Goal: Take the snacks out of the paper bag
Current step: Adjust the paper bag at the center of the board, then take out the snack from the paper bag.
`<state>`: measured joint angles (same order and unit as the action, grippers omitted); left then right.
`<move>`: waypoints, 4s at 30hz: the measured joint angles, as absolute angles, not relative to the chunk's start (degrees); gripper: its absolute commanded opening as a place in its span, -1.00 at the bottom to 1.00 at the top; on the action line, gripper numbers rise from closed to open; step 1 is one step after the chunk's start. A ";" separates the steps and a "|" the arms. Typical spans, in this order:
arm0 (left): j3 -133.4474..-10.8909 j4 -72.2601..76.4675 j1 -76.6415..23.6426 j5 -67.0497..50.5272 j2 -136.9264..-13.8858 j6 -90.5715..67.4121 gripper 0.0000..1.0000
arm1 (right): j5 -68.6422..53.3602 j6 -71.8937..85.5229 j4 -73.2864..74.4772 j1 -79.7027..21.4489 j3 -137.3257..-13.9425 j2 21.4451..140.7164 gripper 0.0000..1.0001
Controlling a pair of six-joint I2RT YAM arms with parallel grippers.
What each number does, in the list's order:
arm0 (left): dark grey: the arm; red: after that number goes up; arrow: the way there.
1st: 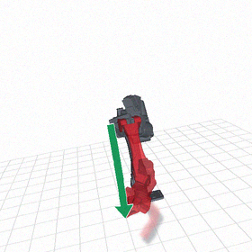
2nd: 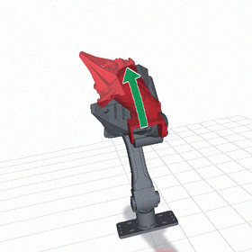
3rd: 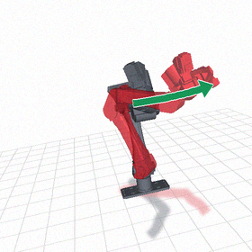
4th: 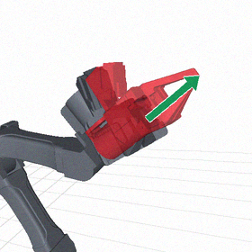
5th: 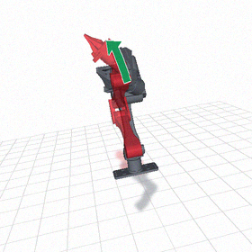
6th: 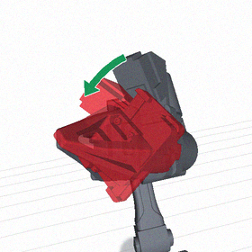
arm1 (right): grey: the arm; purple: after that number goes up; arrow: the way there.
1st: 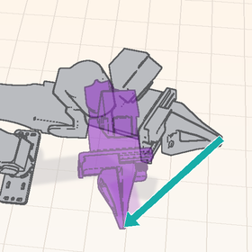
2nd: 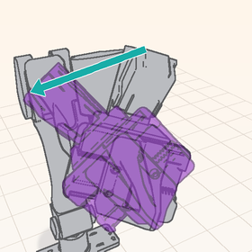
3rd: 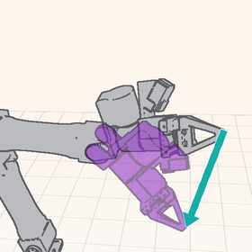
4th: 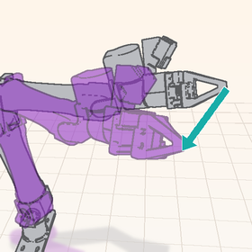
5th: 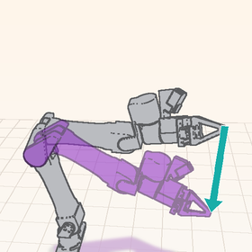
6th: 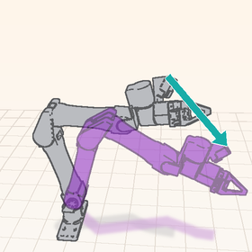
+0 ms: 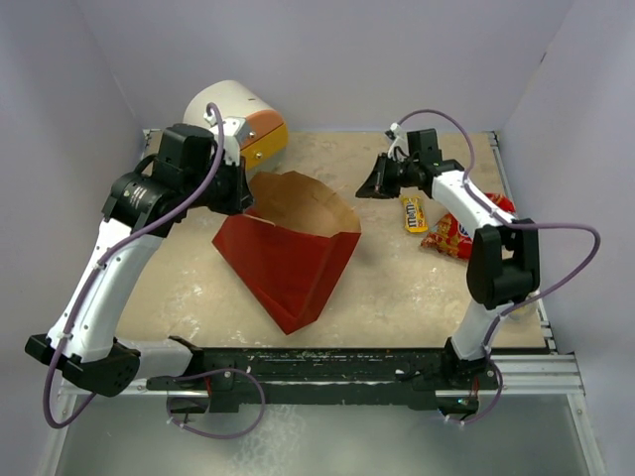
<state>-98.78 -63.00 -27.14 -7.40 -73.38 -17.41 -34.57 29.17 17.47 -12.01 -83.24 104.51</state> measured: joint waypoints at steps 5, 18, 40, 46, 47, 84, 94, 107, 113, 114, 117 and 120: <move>-100.01 -65.14 -27.11 0.12 -73.38 -19.27 -1.00 | -37.15 27.44 17.93 -12.53 -79.46 99.70 -1.00; -102.98 -58.13 -22.06 12.99 -75.90 -21.26 -0.92 | -35.11 39.44 4.01 -36.95 -63.72 86.56 -1.00; -78.00 -46.85 -22.02 -20.73 -59.75 -22.68 -1.00 | -21.93 45.19 9.58 -46.87 -52.90 81.23 0.11; -78.00 -48.45 -22.04 -22.90 -59.24 -19.88 -1.00 | -19.64 42.00 16.97 -46.87 -51.42 75.44 0.45; -78.00 -48.66 -22.04 -23.00 -59.22 -19.53 -1.00 | -17.87 40.77 19.22 -46.87 -51.51 74.17 0.48; -79.42 -50.48 -22.04 -23.92 -61.93 -18.17 -1.00 | 15.16 59.77 -4.51 -67.09 -56.53 92.53 -0.09; -79.42 -51.51 -22.04 -24.29 -63.26 -23.27 -1.00 | 24.97 71.26 3.92 -71.61 -68.60 102.39 -0.02; -79.42 -52.03 -22.04 -25.28 -63.42 -24.53 -1.00 | 30.06 87.81 10.07 -72.12 -71.09 110.02 -0.04; -79.42 -52.56 -22.04 -25.36 -63.42 -24.51 -1.00 | 30.52 90.67 8.38 -72.12 -72.90 112.27 -0.13; -79.42 -52.69 -22.04 -25.36 -63.42 -24.51 -1.00 | 30.52 90.98 8.14 -72.10 -73.28 112.84 -0.16; -79.42 -53.36 -22.04 -25.34 -63.42 -24.51 -1.00 | 30.52 91.70 6.85 -71.77 -74.83 114.83 -0.35; -79.42 -53.93 -22.04 -25.30 -63.35 -24.53 -1.00 | 30.48 91.85 5.98 -71.29 -75.70 116.16 -0.71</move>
